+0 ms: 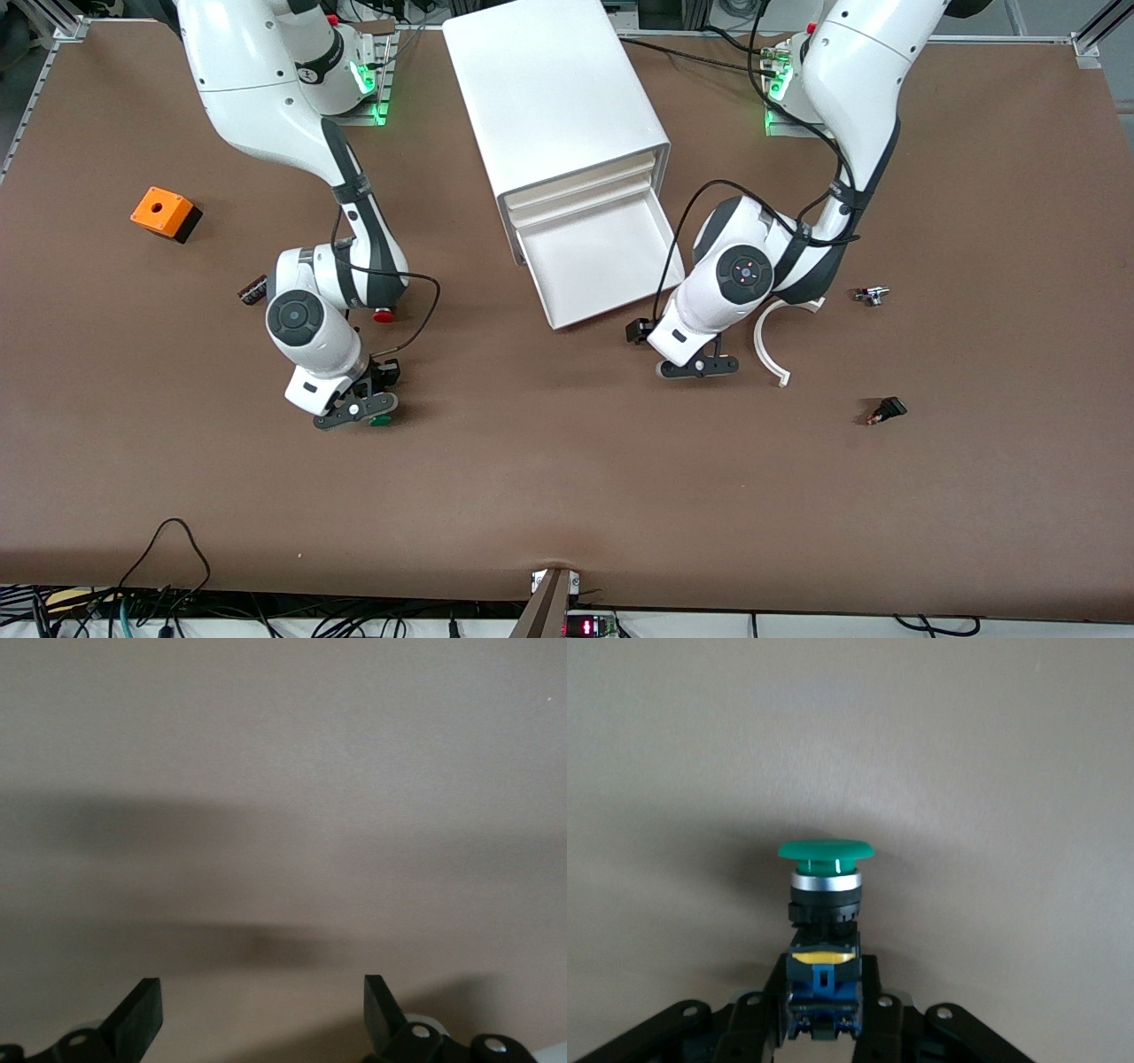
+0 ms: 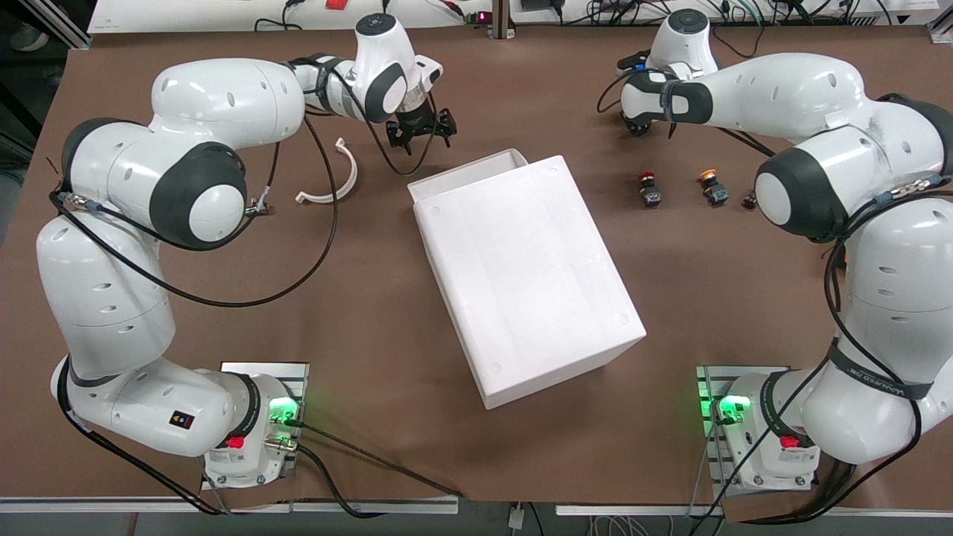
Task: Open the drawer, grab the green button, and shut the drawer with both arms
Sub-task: 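Push the drawer shut with the left gripper while the right gripper carries the button, then set the green button on the table beside the red button with the right gripper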
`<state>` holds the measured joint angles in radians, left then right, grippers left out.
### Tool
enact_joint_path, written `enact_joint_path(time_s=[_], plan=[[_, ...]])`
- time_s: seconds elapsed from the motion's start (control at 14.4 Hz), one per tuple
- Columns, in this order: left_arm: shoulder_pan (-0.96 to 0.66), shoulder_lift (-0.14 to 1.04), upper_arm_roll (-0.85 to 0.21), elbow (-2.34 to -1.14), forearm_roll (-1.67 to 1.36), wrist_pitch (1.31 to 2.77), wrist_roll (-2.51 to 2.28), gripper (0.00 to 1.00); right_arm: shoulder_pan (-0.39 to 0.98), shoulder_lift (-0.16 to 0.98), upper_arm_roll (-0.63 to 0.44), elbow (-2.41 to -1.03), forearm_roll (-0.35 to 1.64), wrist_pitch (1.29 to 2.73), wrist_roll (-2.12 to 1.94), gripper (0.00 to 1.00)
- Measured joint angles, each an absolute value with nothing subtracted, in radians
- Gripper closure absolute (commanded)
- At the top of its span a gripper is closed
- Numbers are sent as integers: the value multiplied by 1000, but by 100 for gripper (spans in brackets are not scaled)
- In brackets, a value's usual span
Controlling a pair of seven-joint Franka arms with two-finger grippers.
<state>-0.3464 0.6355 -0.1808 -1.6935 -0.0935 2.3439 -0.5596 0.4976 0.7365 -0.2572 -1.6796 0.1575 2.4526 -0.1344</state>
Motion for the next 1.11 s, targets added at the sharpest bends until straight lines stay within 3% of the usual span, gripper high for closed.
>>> enact_joint_path(time_s=[0.56, 0.63, 0.7, 0.77, 1.11], plan=[[-394, 659, -204, -1694, -94, 2316, -671, 0, 451, 664, -257, -1784, 173, 2452, -230, 71], [-392, 659, -219, -1693, -93, 2290, -681, 0, 449, 660, -257, -1788, 173, 2452, -236, 66], [-389, 659, -230, -1692, -96, 2265, -685, 0, 449, 659, -257, -1790, 173, 2452, -237, 41], [-389, 659, -237, -1691, -108, 2239, -687, 0, 449, 660, -256, -1792, 174, 2452, -237, 1], [-389, 659, -253, -1690, -211, 2145, -686, 0, 449, 649, -252, -1790, 175, 2454, -238, 0]])
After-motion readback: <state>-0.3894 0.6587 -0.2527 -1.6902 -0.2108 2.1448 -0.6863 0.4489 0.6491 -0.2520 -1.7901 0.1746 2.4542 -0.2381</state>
